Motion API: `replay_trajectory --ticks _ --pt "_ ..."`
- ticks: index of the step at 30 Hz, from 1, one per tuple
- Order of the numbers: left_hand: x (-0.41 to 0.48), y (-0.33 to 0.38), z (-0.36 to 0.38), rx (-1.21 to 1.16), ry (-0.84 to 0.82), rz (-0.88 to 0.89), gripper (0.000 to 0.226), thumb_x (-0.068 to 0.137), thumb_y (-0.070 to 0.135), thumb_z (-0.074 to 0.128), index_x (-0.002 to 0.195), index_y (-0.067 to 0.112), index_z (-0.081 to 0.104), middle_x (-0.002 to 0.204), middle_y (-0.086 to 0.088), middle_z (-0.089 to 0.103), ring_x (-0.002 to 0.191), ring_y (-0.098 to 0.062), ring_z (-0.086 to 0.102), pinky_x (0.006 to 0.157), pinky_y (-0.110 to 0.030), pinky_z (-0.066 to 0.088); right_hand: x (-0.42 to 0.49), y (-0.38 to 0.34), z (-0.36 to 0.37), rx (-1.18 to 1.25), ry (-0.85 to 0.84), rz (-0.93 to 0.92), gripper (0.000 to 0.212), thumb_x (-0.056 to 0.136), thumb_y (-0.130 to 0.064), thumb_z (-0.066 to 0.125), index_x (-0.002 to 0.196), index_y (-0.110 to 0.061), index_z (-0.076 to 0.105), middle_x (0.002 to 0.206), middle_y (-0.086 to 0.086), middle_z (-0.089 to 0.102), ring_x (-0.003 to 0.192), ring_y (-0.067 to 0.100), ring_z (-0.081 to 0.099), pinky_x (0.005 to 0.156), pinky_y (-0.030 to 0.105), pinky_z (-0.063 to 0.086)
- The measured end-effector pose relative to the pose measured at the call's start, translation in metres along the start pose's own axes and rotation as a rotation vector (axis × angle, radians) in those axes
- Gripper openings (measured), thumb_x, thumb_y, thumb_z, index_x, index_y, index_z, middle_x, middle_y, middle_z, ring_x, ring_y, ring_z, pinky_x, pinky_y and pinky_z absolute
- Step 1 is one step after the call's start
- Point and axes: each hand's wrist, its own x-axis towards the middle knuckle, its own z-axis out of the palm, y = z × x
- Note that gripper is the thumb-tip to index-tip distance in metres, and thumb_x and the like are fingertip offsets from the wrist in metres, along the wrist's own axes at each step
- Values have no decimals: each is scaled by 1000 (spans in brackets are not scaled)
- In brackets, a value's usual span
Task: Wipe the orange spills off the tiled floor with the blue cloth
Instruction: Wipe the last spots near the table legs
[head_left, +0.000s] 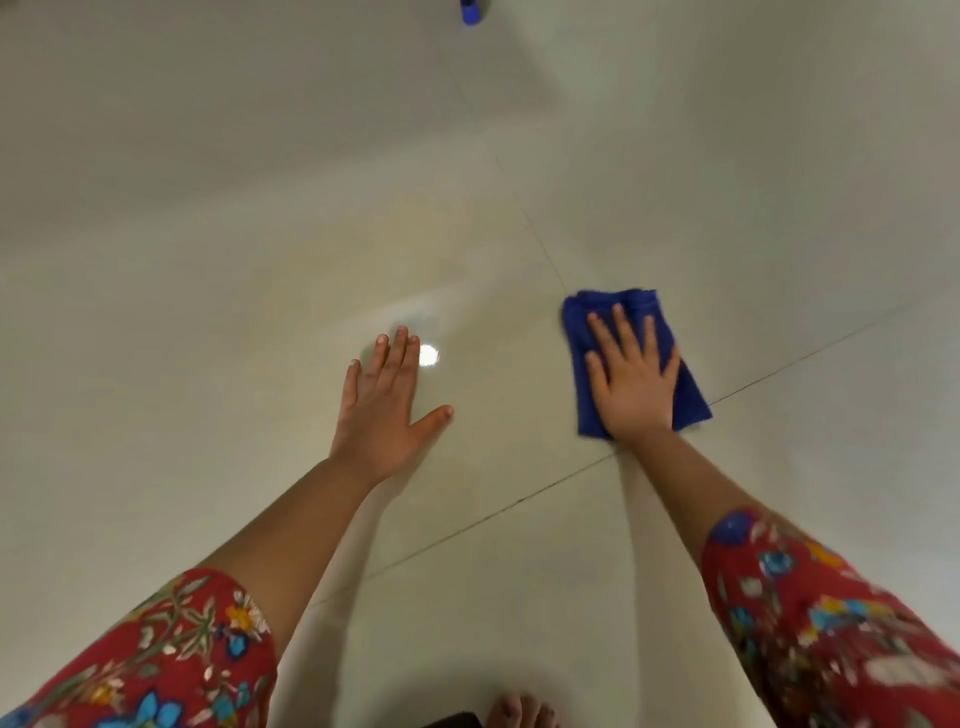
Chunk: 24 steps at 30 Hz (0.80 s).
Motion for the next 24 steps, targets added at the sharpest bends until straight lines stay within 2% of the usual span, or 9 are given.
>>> replay_trajectory --ticks 2,4,8,10,15,17,19,22,24 --pt "10 9 2 -5 -4 14 88 90 66 34 153 23 -10 158 10 -21 144 -8 -23 117 -38 -13 41 -14 -9 62 -3 166 54 100 -51 18 152 -42 5 163 -11 -3 149 26 -7 114 64 0" --pt "25 18 4 2 -19 18 90 90 66 35 152 23 -12 158 10 -23 144 -10 -23 118 -39 -12 65 -48 -13 88 -11 160 55 100 -50 20 152 -41 4 163 -10 -5 149 27 -9 114 64 -2" --pt "49 22 2 1 -36 -10 89 90 66 36 151 25 -16 156 11 -27 144 -10 -25 118 -38 -13 26 -86 1 -2 -21 -392 53 100 -50 20 152 -43 10 162 -14 3 150 25 -4 117 58 -2" --pt "51 19 5 28 -25 4 87 91 66 32 149 26 -19 153 12 -32 142 -9 -28 117 -38 -15 23 -59 1 -15 -22 -484 52 98 -53 20 150 -47 14 161 -16 8 150 22 1 117 56 0" --pt "50 19 11 98 18 -9 87 83 70 11 148 26 -24 152 12 -36 139 -8 -34 113 -36 -23 106 -10 -20 47 41 134 53 100 -50 19 152 -43 10 163 -11 2 150 25 -3 115 62 3" --pt "51 19 11 106 26 -7 87 82 70 11 149 25 -22 152 12 -35 140 -9 -33 114 -37 -21 132 -39 -24 72 57 180 54 101 -49 21 152 -41 8 163 -10 -1 149 28 -6 114 64 -1" --pt "48 20 12 115 34 -10 87 82 70 10 149 25 -21 152 12 -33 142 -10 -30 115 -38 -17 136 -87 -18 55 33 22 55 100 -48 24 152 -39 11 163 -9 2 149 30 -4 114 64 0" --pt "50 20 14 145 33 -31 90 80 73 7 150 22 -18 153 11 -31 143 -10 -27 116 -40 -14 110 -156 -1 -20 1 -423 52 100 -46 26 151 -43 16 162 -13 9 150 28 2 115 62 2" --pt "52 18 15 148 23 -26 91 80 74 7 150 22 -18 152 11 -32 143 -10 -27 116 -40 -13 105 -166 1 6 -22 -555 50 100 -46 27 149 -45 21 161 -16 13 150 24 5 116 60 2"
